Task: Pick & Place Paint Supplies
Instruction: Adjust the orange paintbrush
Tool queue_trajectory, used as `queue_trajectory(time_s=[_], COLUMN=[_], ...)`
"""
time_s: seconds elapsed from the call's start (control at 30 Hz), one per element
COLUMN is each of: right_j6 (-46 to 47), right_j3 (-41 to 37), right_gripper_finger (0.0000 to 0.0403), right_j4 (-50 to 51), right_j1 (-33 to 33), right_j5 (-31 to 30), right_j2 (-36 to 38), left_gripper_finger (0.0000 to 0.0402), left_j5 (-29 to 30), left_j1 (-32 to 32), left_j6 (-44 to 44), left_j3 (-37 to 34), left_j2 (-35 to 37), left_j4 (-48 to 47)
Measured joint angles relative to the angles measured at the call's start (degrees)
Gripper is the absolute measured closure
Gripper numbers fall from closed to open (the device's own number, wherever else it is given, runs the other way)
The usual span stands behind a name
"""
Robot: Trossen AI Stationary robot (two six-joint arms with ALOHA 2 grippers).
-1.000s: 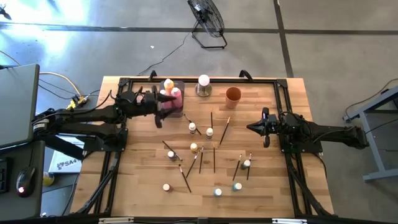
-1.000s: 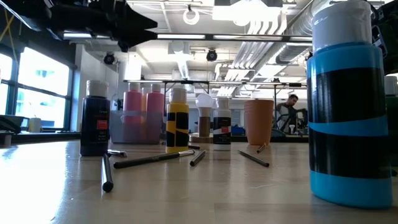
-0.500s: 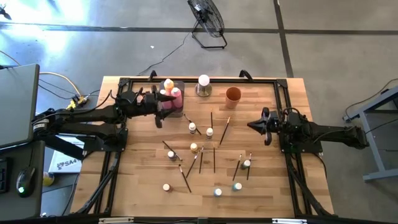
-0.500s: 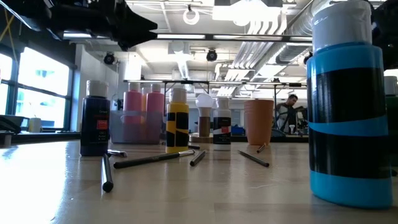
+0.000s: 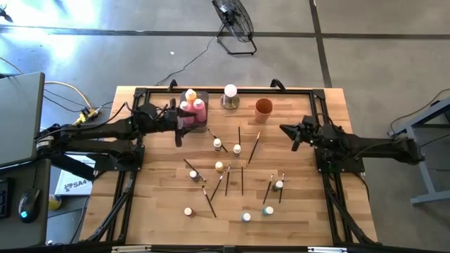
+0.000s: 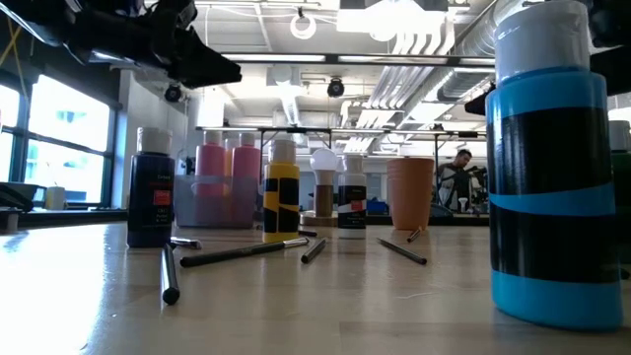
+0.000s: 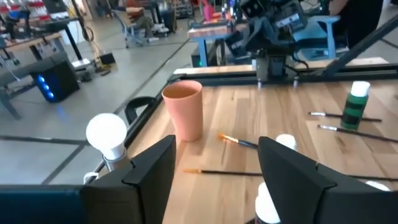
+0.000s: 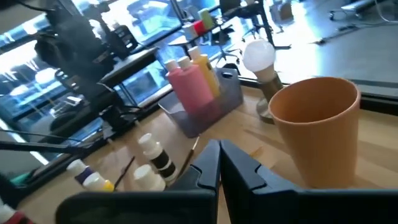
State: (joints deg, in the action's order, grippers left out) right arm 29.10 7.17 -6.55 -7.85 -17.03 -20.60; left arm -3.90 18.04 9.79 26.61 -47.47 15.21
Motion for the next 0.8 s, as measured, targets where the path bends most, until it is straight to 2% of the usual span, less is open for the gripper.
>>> queue_trajectory(time_s=[0.17,0.33,0.57,0.8], right_j6=[1.3,5.35,17.21,26.73], right_j3=[4.61,9.88,18.94,26.64], right_gripper_finger=[0.0399,0.0399,0.0399,0.04], right_j4=[-0.02,1.45,13.52,19.51], right_j1=[-0.01,0.38,3.64,5.26], right_j5=[-3.74,-7.24,-17.57,-18.58], right_j2=[-8.26,-16.77,-28.83,-40.56], left_gripper_finger=[0.0226,0.0255,0.0281,0.029], left_j5=[-0.7,5.71,6.32,6.43], left_j1=[0.0,0.0,0.02,0.0], left_j6=[2.37,3.93,4.9,4.92], left_j3=[0.0,0.0,0.0,0.0], left_j2=[0.52,2.21,6.74,7.98], left_j4=[-0.27,-3.06,-10.65,-12.32])
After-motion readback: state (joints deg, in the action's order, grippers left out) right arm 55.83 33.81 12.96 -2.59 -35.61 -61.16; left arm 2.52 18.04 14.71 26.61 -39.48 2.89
